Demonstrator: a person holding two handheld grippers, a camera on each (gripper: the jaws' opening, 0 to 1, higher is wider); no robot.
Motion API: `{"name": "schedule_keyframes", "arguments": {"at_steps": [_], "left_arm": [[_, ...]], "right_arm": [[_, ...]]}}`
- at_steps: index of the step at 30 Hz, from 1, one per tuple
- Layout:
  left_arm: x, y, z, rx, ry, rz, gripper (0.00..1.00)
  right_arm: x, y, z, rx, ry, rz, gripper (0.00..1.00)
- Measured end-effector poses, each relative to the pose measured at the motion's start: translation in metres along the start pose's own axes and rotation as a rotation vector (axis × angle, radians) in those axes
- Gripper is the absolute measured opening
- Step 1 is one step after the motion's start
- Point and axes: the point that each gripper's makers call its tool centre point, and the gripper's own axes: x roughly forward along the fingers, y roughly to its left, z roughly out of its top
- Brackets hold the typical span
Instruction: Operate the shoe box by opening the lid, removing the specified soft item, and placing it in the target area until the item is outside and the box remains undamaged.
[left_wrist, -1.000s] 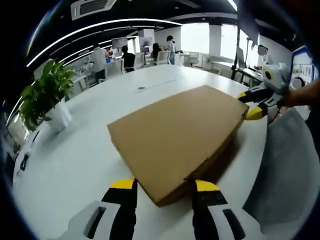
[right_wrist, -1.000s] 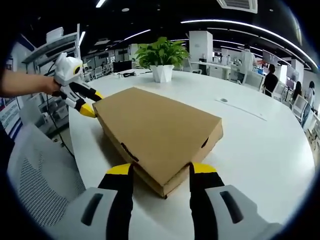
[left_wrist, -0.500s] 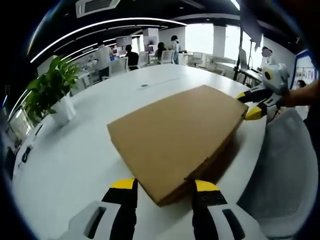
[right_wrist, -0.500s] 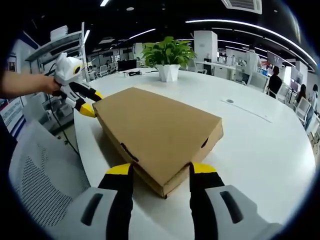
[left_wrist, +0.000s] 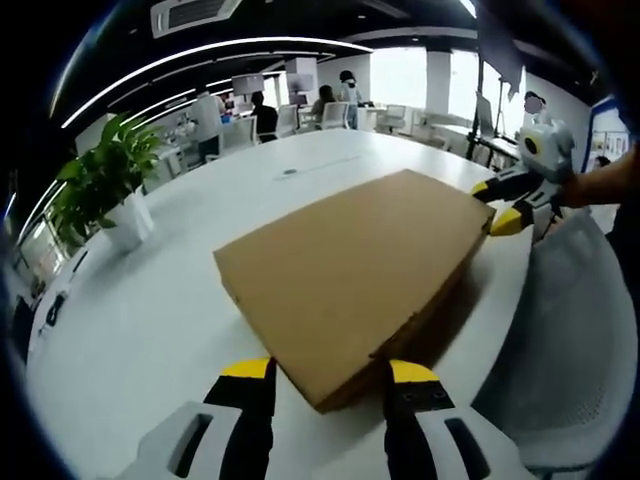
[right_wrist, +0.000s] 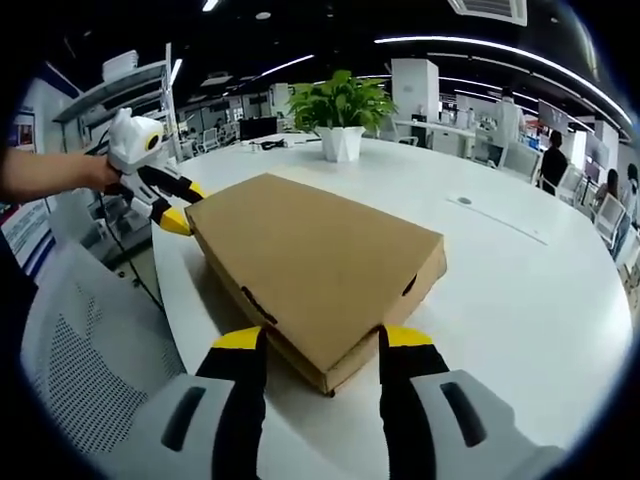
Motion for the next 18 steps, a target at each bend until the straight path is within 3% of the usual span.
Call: {"name": "schedule_keyframes", "arguments": {"at_steps": [8,18], "left_arm": [[0.0,0.001,-0.001,0.0,0.005,0.004,0.44],[-0.008,-0.01,0.002,-0.024,-0.045,0.002,0.47]], "right_arm": [[-0.002,-0.003,-0.001,-0.005,-0.013,0.019,0.41],[-0.01,-0.003,-0.003,0.011,-0.02,0.01,0.38]]}}
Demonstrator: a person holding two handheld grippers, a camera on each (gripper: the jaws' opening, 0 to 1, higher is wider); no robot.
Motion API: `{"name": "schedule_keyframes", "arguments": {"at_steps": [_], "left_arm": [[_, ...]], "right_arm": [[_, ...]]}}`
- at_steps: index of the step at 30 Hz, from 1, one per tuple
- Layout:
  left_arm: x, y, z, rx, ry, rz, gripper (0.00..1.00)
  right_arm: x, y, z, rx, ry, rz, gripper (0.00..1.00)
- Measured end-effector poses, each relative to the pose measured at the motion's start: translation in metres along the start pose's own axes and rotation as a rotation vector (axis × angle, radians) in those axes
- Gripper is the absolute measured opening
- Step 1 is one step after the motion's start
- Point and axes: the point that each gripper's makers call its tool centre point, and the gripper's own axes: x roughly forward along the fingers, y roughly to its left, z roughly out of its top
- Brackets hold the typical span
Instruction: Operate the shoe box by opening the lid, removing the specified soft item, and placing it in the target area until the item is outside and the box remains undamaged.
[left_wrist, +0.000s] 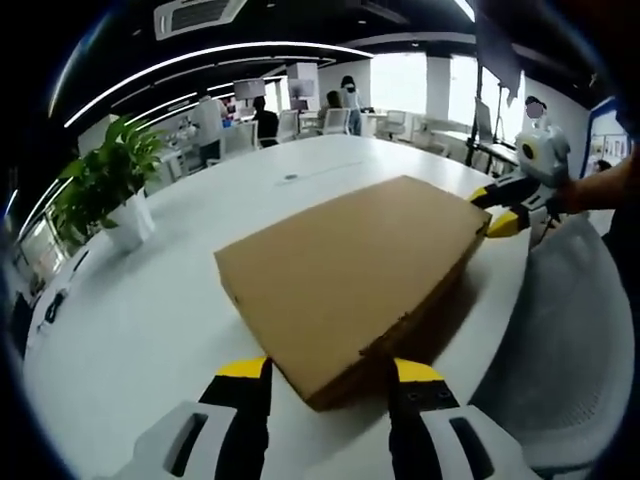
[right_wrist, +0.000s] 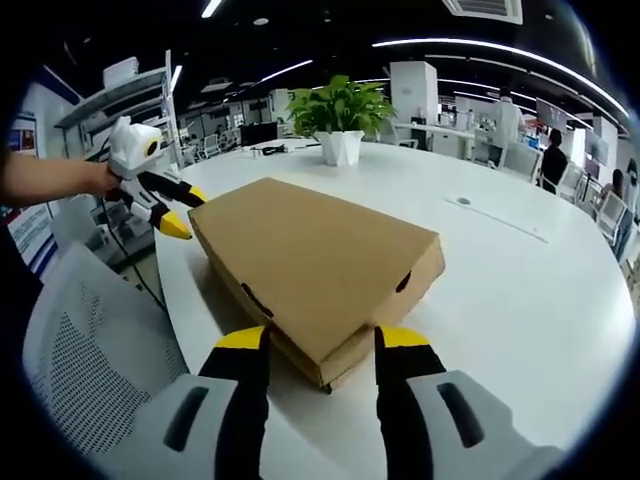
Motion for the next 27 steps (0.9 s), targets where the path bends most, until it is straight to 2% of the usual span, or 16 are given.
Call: {"name": "schedule_keyframes", "arguments": {"at_steps": [3,14,27], "left_arm": [[-0.001,-0.006,0.001,0.002,-0.001,0.002,0.47],[-0.004,-0.013,-0.003,-0.019,0.001,0.0,0.47],[-0.006,-0.017,0.0,-0.037,-0.011,0.007,0.49]], "right_arm": [[-0.002,-0.005,-0.001,0.009,-0.002,-0.001,0.36],[-0.013,0.007,-0.004,-0.01,-0.016,0.039,0.25],[-0.015,0.008,-0.002,-0.002,-0.038,0.057,0.22]]}}
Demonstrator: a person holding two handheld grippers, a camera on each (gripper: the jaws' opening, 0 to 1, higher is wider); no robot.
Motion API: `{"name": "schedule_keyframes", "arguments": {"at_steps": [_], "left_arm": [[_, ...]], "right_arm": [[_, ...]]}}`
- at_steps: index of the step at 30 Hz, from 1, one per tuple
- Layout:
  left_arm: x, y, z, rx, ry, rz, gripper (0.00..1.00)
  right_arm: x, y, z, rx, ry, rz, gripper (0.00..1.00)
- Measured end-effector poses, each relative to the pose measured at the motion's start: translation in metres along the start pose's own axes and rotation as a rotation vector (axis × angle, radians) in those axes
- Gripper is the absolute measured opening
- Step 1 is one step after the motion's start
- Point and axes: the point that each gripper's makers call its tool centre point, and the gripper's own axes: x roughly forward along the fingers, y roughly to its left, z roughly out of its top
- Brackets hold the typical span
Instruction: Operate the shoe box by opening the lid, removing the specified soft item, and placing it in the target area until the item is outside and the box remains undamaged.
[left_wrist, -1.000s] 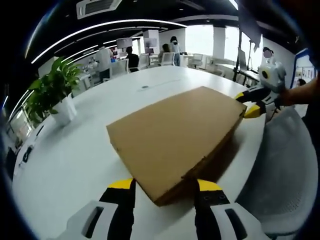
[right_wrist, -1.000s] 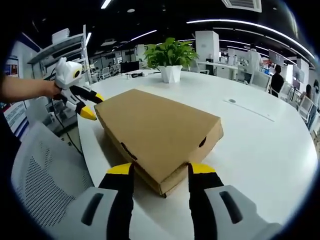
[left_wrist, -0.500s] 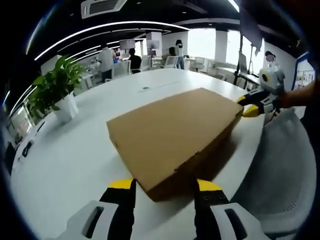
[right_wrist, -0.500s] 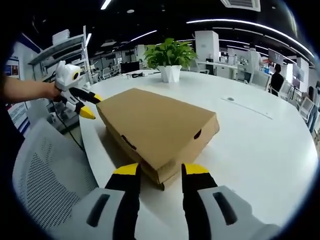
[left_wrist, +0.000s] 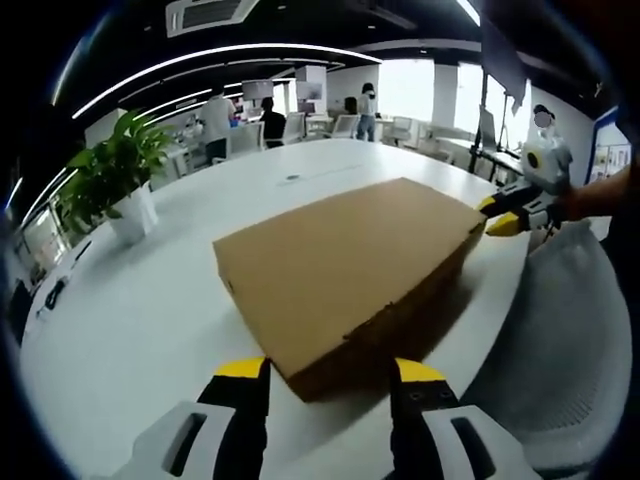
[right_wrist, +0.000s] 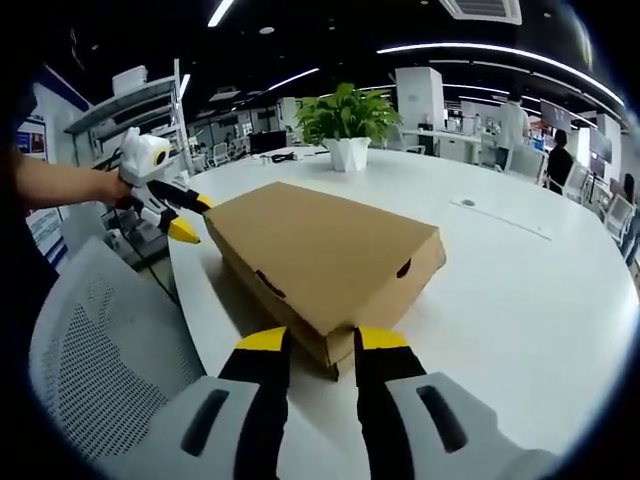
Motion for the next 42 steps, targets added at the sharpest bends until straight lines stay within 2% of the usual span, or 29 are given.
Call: {"name": "schedule_keyframes", "arguments": {"at_steps": [9,21,42], "left_arm": [[-0.005,0.003,0.003,0.004,-0.002,0.0,0.49],[-0.013,0.006,0.01,0.024,-0.008,0.001,0.49],[-0.032,0.006,0.042,0.039,-0.059,0.013,0.49]], "right_arm": [[-0.004,0.0,0.005,0.007,-0.024,0.023,0.23],[-0.012,0.0,0.017,-0.028,-0.038,0.05,0.24],[-0.025,0.0,0.052,-0.062,-0.021,0.057,0.23]]}}
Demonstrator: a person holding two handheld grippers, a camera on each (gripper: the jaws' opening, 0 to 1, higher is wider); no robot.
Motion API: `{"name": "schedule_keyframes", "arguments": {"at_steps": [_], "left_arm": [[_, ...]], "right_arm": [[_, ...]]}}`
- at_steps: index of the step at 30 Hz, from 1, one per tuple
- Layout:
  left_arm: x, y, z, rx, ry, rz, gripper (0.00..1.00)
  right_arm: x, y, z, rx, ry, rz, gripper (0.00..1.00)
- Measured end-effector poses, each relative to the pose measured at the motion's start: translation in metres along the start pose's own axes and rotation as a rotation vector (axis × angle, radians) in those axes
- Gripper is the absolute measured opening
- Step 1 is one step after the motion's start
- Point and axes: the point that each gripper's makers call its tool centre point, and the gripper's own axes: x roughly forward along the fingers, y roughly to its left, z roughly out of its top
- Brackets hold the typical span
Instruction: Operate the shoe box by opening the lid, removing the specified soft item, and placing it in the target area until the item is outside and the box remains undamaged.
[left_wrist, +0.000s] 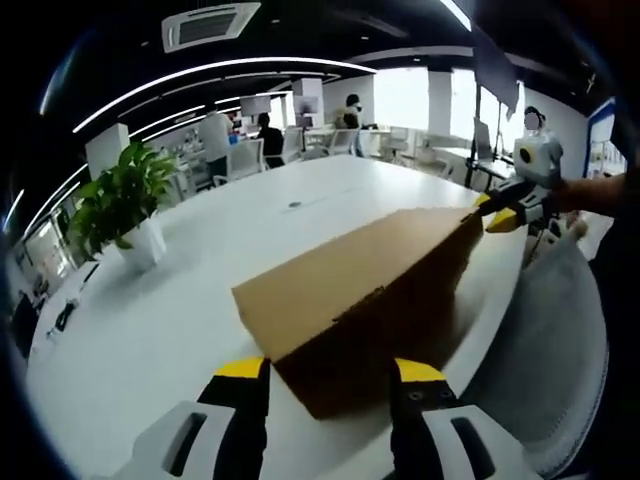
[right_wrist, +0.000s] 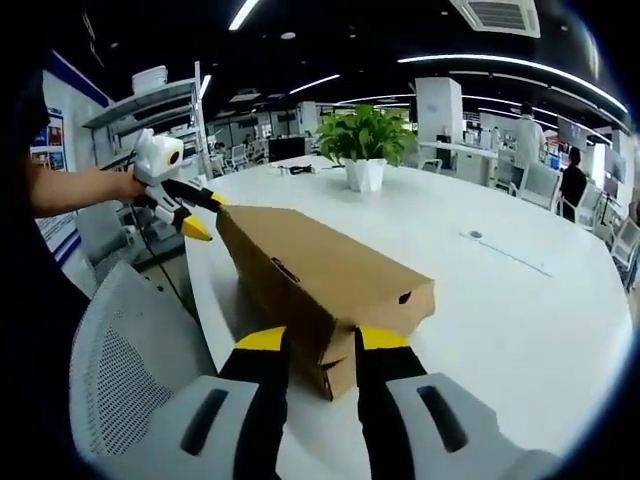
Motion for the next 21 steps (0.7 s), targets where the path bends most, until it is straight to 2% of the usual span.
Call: {"name": "schedule_keyframes", "arguments": {"at_steps": [9,21], "left_arm": [[-0.002,0.009,0.008,-0.004,-0.029,0.016,0.48],[-0.004,0.046,0.02,0.024,-0.061,0.051,0.49]], "right_arm": [[-0.003,-0.001,0.012,-0.009,-0.004,-0.002,0.25],[-0.006,-0.009,0.037,-0.02,-0.047,-0.022,0.26]]}}
